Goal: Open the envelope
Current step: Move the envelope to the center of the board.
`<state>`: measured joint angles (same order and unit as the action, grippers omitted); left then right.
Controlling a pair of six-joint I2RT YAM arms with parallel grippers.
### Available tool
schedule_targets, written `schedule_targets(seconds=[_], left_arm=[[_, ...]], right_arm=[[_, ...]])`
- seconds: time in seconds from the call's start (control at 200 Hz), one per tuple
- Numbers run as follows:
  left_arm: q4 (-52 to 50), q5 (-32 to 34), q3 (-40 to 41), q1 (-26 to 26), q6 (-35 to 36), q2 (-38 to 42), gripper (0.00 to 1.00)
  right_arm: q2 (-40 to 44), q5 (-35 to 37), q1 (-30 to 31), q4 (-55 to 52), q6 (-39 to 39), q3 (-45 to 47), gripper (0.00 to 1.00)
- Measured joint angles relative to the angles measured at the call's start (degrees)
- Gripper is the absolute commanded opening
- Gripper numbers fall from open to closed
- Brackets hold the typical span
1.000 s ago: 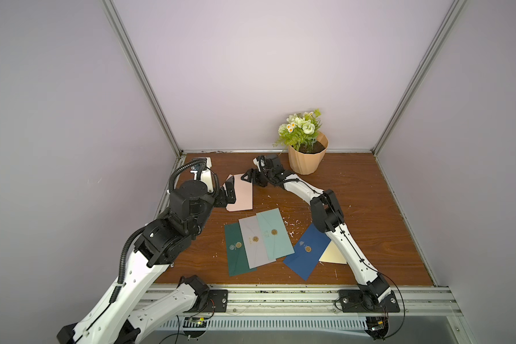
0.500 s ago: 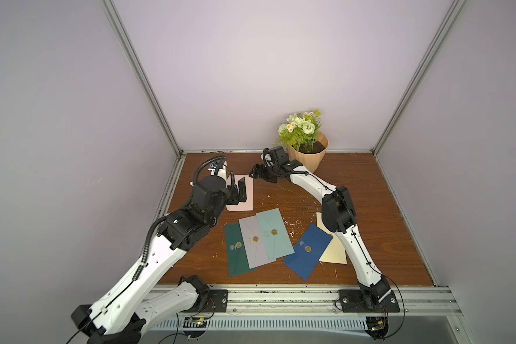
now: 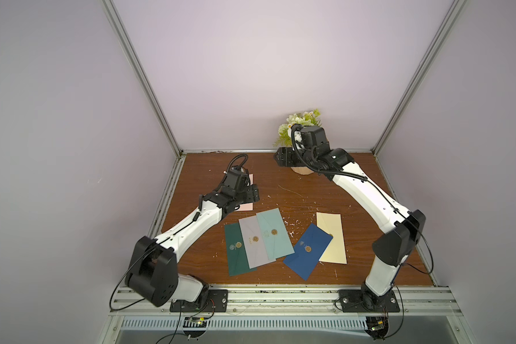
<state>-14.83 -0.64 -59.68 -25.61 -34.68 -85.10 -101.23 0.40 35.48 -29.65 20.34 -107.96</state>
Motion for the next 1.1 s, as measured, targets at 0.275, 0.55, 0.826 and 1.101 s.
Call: schedule_targets(seconds=[0.275, 0.55, 0.826, 1.101], left_arm=[[6.9, -6.8, 3.5, 0.3, -6.4, -9.6, 0.9], [11.5, -8.4, 3.7, 1.2, -9.7, -12.8, 0.91], [12.2, -8.7, 3.6, 2.2, -10.1, -16.0, 0.93], [14.0, -9.7, 3.5, 5.4, -10.1, -16.8, 0.93]], right_arm=[[2.7, 3.5, -1.2, -1.7, -2.6, 11.1, 0.8], [7.5, 3.8, -4.0, -2.3, -3.0, 15.7, 0.8], [10.8, 3.5, -4.9, -2.2, -3.0, 17.2, 0.8], [10.8, 2.1, -6.1, -2.9, -2.3, 19.9, 0.8]])
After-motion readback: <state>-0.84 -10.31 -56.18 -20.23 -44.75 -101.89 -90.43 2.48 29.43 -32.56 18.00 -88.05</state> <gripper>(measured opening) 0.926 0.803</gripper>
